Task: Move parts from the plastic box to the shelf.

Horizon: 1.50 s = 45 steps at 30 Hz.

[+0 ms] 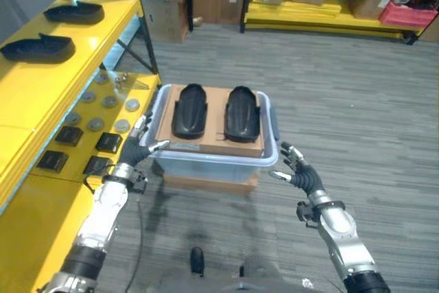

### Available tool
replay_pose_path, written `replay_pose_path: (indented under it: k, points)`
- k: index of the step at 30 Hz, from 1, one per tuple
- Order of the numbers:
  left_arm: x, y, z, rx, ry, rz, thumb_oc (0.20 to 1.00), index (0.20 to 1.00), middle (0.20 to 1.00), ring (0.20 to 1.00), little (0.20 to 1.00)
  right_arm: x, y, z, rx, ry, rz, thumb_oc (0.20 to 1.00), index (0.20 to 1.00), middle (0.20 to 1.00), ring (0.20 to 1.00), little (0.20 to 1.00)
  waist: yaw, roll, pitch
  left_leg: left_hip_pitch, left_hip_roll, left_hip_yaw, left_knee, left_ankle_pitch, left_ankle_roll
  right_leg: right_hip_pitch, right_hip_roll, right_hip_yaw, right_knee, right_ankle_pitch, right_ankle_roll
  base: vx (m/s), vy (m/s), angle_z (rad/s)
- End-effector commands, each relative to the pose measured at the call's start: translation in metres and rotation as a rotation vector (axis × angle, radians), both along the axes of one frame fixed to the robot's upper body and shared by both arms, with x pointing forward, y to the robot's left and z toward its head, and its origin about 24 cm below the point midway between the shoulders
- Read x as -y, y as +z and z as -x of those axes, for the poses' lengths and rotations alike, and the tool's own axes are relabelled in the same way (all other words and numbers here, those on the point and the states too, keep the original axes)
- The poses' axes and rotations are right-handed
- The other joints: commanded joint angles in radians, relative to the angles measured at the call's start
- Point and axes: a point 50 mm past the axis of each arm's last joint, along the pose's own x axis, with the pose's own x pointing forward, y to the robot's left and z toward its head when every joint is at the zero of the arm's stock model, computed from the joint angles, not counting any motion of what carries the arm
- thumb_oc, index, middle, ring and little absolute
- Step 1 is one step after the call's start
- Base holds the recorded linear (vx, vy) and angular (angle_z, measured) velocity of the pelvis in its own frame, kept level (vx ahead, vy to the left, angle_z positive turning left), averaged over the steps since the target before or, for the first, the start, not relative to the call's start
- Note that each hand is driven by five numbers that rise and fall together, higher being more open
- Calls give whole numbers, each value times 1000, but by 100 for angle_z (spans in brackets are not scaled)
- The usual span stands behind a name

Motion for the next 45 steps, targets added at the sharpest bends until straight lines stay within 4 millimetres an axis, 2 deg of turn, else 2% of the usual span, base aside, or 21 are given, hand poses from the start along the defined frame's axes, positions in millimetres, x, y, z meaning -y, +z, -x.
replay_pose_path:
  k: [1, 2, 4, 5, 7, 9, 12, 15, 16, 18, 19, 20, 22, 23, 24, 26, 30, 34, 39, 41, 45]
  points:
    - [-8, 19, 6, 95, -4, -17, 1000, 1000, 1000, 1000, 1000, -3, 23, -13, 135, -8, 8, 1000, 1000, 1000, 1000, 1000, 28, -19, -10, 4, 101, 14, 46, -150, -46, 105, -18, -41, -354, 195, 20, 63, -9, -8]
    - [-8, 19, 6, 95, -4, -17, 1000, 1000, 1000, 1000, 1000, -3, 23, -13, 135, -8, 8, 1000, 1000, 1000, 1000, 1000, 28, -19, -10, 4, 101, 14, 46, -150, -46, 105, -18, -41, -354, 195, 20, 130, -27, -6]
    - [-8, 16, 8, 82, 4, -7, 1000, 1000, 1000, 1000, 1000, -2, 20, -16, 121, -20, 25, 1000, 1000, 1000, 1000, 1000, 19, -22, -8, 32, 102, 4, 20, -158, -52, 61, -5, -47, -525, 233, 27, 235, -78, -13]
    - [-8, 15, 7, 82, 9, -8, 1000, 1000, 1000, 1000, 1000, -3, 19, -16, 114, -17, 19, 1000, 1000, 1000, 1000, 1000, 15, -24, -5, 42, 105, 0, 15, -161, -55, 50, 4, -36, -549, 246, 36, 253, -114, -18]
    - [-8, 16, 6, 86, 11, -12, 1000, 1000, 1000, 1000, 1000, -3, 20, -17, 114, -13, 13, 1000, 1000, 1000, 1000, 1000, 12, -26, 1, 53, 109, -4, 9, -165, -59, 44, 12, -28, -559, 255, 40, 145, -106, 20]
    - [-8, 13, 8, 74, 3, -25, 1000, 1000, 1000, 1000, 1000, -1, 20, -17, 110, -12, 16, 1000, 1000, 1000, 1000, 1000, 20, -42, -11, 70, 114, 2, 4, -180, -73, 94, -2, -59, -620, 264, 34, 194, -211, 27]
    - [-8, 10, 9, 61, 8, -4, 1000, 1000, 1000, 1000, 1000, 5, 22, -18, 111, -23, 58, 1000, 1000, 1000, 1000, 1000, 21, -40, -25, 75, 140, -20, 32, -202, -94, 119, 11, -65, -599, 242, 16, 180, -252, 26]
    - [-9, 8, 12, 48, 8, 15, 1000, 1000, 1000, 1000, 1000, 13, 26, -24, 124, -51, 96, 1000, 1000, 1000, 1000, 1000, 27, -31, -20, 48, 157, -43, 168, -227, -119, 149, 25, -77, -584, 202, -16, 165, -290, 29]
    - [-7, 9, 11, 52, 6, 23, 1000, 1000, 1000, 1000, 1000, 19, 30, -29, 137, -81, 133, 1000, 1000, 1000, 1000, 1000, 42, -28, 12, -41, 148, -65, 360, -174, -150, 187, 26, -87, -584, 186, -42, 65, -214, 14]
    - [-7, 10, 11, 54, 6, 23, 1000, 1000, 1000, 1000, 1000, 19, 30, -29, 140, -82, 133, 1000, 1000, 1000, 1000, 1000, 38, -26, 14, -54, 147, -71, 380, -180, -150, 186, 27, -92, -585, 186, -42, 0, -100, 13]
    - [-6, 11, 10, 63, 5, 34, 1000, 1000, 1000, 1000, 1000, 22, 33, -32, 149, -95, 150, 1000, 1000, 1000, 1000, 1000, 48, -28, 34, -103, 133, -90, 459, -136, -164, 194, 25, -95, -582, 181, -53, 69, -121, 18]
    - [-4, 12, 8, 69, 11, 47, 1000, 1000, 1000, 1000, 1000, 25, 38, -40, 160, -119, 194, 1000, 1000, 1000, 1000, 1000, 51, -32, 42, -164, 116, -116, 501, -138, -166, 203, 27, -103, -582, 167, -61, 131, -114, 11]
    - [-4, 10, 10, 67, 16, 55, 1000, 1000, 1000, 1000, 1000, 27, 38, -43, 163, -137, 204, 1000, 1000, 1000, 1000, 1000, 55, -27, 30, -154, 147, -106, 395, -158, -161, 215, 22, -106, -585, 152, -53, 179, -6, 1]
    - [-4, 10, 10, 66, 16, 55, 1000, 1000, 1000, 1000, 1000, 27, 38, -43, 162, -137, 204, 1000, 1000, 1000, 1000, 1000, 57, -28, 31, -147, 148, -104, 385, -155, -161, 217, 22, -104, -586, 151, -53, 204, 63, 15]
    - [-3, 9, 11, 61, 2, 61, 1000, 1000, 1000, 1000, 1000, 27, 41, -46, 172, -139, 211, 1000, 1000, 1000, 1000, 1000, 63, -20, 18, -121, 168, -113, 283, -178, -154, 225, 24, -100, -595, 142, -46, 212, 59, 14]
    - [0, 7, 12, 47, -23, 51, 1000, 1000, 1000, 1000, 1000, 30, 37, -45, 155, -148, 228, 1000, 1000, 1000, 1000, 1000, 62, -6, -3, -79, 191, -94, 178, -169, -151, 240, 28, -114, -613, 137, -39, 213, 71, -6]
    - [2, 10, 10, 54, -45, 22, 1000, 1000, 1000, 1000, 1000, 38, 30, -44, 121, -193, 245, 1000, 1000, 1000, 1000, 1000, 61, 8, -21, -20, 186, -78, 45, -135, -149, 250, 20, -137, -662, 156, -30, 129, 106, 1]
    - [1, 13, 8, 67, -42, 17, 1000, 1000, 1000, 1000, 1000, 41, 32, -51, 125, -229, 288, 1000, 1000, 1000, 1000, 1000, 66, 16, -12, -19, 173, -83, -1, -124, -141, 235, 14, -136, -687, 179, -20, 10, 72, 17]
    - [5, 22, 4, 104, -59, 22, 1000, 1000, 1000, 1000, 1000, 46, 56, -77, 213, -325, 356, 1000, 1000, 1000, 1000, 1000, 84, 31, 32, -84, 158, -79, -7, -118, -135, 155, 4, -129, -699, 208, -4, -121, 64, 14]
    - [9, 28, -1, 135, -75, 28, 1000, 1000, 1000, 1000, 1000, 43, 81, -93, 304, -339, 396, 1000, 1000, 1000, 1000, 1000, 93, 35, 63, -140, 151, -76, -7, -108, -136, 96, 0, -120, -699, 225, 3, -157, 42, 4]
    - [14, 33, -6, 154, -91, 40, 1000, 1000, 1000, 1000, 1000, 40, 104, -103, 381, -348, 456, 1000, 1000, 1000, 1000, 1000, 102, 41, 84, -193, 144, -73, -7, -93, -139, 44, -2, -115, -699, 237, 6, -65, 27, -2]
